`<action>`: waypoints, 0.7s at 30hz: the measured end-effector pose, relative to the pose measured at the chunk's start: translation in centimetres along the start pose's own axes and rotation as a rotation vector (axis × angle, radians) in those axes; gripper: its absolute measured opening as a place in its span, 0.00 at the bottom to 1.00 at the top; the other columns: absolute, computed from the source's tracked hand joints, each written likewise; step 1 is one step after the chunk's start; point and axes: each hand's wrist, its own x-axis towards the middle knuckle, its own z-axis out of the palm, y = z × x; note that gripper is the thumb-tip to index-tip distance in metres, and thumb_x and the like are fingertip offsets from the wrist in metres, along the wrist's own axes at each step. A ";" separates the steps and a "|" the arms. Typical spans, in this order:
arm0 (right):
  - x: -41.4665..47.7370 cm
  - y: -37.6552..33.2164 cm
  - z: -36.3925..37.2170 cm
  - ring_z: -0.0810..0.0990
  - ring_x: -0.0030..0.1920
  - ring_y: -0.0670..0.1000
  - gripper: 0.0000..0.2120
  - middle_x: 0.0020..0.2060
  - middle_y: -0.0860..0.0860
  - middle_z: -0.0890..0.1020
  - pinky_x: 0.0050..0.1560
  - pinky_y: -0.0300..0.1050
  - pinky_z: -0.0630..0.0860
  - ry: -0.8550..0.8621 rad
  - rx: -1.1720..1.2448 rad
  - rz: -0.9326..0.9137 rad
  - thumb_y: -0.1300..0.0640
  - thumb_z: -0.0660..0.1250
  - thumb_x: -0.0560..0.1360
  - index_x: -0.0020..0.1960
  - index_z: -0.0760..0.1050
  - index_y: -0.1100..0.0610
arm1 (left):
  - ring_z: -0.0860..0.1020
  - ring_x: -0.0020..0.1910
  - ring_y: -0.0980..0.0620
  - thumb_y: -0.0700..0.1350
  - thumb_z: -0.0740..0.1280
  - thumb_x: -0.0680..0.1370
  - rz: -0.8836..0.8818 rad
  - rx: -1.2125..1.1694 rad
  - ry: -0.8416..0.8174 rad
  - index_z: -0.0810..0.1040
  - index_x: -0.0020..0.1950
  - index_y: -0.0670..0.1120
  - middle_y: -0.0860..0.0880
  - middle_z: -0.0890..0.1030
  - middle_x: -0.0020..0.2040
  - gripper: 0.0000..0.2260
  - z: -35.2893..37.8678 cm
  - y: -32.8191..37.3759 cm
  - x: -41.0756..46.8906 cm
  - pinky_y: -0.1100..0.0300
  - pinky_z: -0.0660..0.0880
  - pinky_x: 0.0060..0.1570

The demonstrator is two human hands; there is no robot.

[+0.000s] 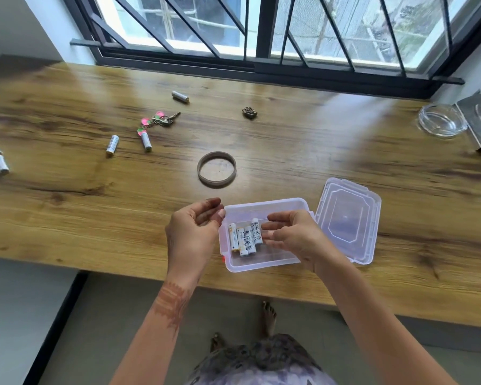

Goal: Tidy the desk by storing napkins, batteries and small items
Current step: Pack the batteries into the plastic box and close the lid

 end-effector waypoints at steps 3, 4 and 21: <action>0.1 0.0 0.0 0.79 0.50 0.58 0.20 0.49 0.60 0.78 0.46 0.43 0.79 0.011 -0.046 -0.017 0.77 0.61 0.72 0.63 0.67 0.70 | 0.82 0.44 0.58 0.36 0.70 0.72 -0.011 -0.012 -0.003 0.80 0.53 0.44 0.52 0.83 0.45 0.10 -0.2 -0.3 0.1 0.65 0.78 0.49; 0.2 0.0 0.0 0.79 0.50 0.57 0.20 0.49 0.60 0.78 0.46 0.42 0.79 0.019 -0.061 -0.025 0.76 0.61 0.72 0.63 0.67 0.70 | 0.82 0.44 0.58 0.35 0.70 0.72 -0.018 -0.023 -0.005 0.80 0.52 0.45 0.51 0.83 0.45 0.10 -0.2 -0.3 0.1 0.65 0.78 0.49; -2.1 -3.9 4.8 0.82 0.46 0.48 0.09 0.43 0.51 0.83 0.53 0.47 0.78 0.154 -0.144 -0.383 0.60 0.68 0.74 0.53 0.77 0.55 | 0.83 0.45 0.54 0.39 0.69 0.74 0.010 -0.065 -0.054 0.81 0.51 0.44 0.48 0.84 0.44 0.07 -5.3 0.3 1.7 0.59 0.79 0.51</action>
